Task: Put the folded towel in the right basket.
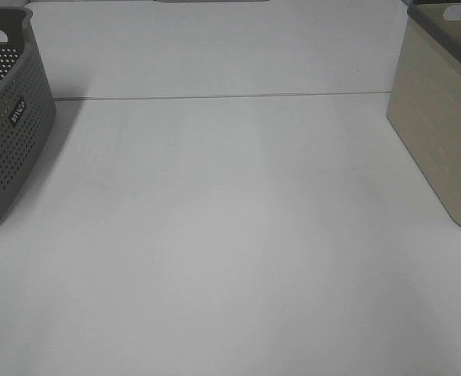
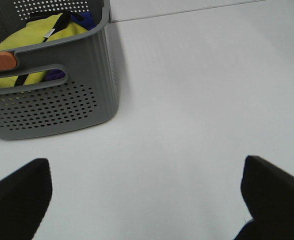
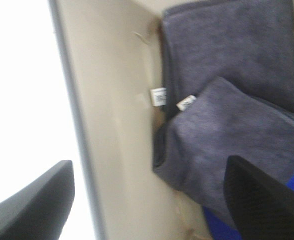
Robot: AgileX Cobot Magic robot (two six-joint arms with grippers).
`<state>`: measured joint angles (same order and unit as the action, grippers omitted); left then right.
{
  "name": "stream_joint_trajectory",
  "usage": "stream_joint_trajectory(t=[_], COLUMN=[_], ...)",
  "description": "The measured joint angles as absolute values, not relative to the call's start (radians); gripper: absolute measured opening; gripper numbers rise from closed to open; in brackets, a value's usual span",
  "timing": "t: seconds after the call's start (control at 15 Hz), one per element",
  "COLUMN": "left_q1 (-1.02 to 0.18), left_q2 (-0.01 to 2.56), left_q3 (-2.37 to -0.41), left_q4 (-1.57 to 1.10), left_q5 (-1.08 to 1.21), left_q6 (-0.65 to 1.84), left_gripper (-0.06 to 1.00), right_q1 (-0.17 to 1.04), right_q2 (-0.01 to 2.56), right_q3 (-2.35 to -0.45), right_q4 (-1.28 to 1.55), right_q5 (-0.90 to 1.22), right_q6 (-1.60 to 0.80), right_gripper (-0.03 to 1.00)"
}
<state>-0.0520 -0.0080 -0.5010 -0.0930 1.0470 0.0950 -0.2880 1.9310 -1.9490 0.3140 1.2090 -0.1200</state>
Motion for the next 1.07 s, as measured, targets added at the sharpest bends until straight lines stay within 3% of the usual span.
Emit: stream_joint_trajectory(t=[0.33, 0.73, 1.07], left_q1=[-0.052, -0.052, -0.052], left_q2=[-0.008, -0.008, -0.008], left_q3=[-0.501, -0.501, -0.501], left_q4=[-0.093, -0.093, -0.093], left_q5=[1.047, 1.047, 1.047], left_q6=[0.095, 0.095, 0.095], left_gripper=[0.98, 0.98, 0.98], right_q1=[-0.271, -0.027, -0.025], right_q2=[1.819, 1.710, 1.507], right_q3=[-1.949, -1.943, -1.702], right_q4=[0.354, 0.186, 0.174], right_q5=[1.215, 1.221, 1.220], right_q6=[-0.125, -0.089, -0.082], right_gripper=[0.77, 0.77, 0.77])
